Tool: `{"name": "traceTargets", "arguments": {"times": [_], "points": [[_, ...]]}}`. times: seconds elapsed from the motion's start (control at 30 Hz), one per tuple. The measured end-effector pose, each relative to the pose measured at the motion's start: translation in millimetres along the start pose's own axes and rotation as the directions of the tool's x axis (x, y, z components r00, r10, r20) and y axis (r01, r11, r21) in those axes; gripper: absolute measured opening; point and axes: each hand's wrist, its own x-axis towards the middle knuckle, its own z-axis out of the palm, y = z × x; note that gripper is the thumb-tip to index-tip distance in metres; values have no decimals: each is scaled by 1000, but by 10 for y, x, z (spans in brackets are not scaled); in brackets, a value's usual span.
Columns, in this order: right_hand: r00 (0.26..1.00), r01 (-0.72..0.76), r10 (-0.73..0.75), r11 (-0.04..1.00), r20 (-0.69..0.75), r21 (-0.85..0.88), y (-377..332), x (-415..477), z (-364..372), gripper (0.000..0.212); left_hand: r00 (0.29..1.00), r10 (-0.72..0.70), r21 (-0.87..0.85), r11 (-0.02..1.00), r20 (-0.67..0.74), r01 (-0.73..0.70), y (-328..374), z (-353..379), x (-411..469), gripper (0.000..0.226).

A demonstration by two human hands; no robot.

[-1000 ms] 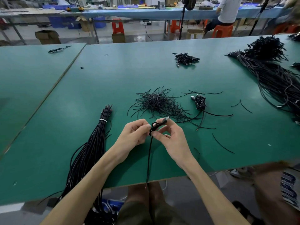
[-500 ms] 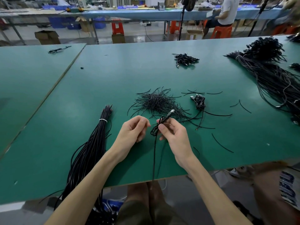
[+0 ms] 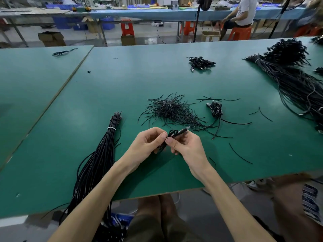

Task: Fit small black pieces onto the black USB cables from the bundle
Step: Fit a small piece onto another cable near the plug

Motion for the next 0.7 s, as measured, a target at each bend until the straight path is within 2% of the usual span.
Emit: {"name": "traceTargets", "arguments": {"times": [0.1, 0.23, 0.4, 0.6, 0.7], "points": [[1000, -15, 15, 999, 0, 32, 6, 11, -15, 18, 1000, -12, -27, 1000, 24, 12, 31, -12, 1, 21], [1000, -14, 14, 999, -16, 30, 37, 14, -20, 15, 1000, -15, -21, 1000, 21, 16, 50, 3, -5, 23], [999, -12, 11, 1000, -39, -15, 28, -1, -10, 16, 999, -32, -30, 999, -1, 32, 53, 5, -17, 28], [998, 24, -25, 1000, -57, -11, -10, -25, 7, 28, 998, -37, -69, 997, 58, 41, 33, -31, -25, 29], [999, 36, -36, 999, -20, -6, -20, -31, 9, 21, 996, -57, -105, 992, 64, 64, 45, -58, -22, 26]]}}
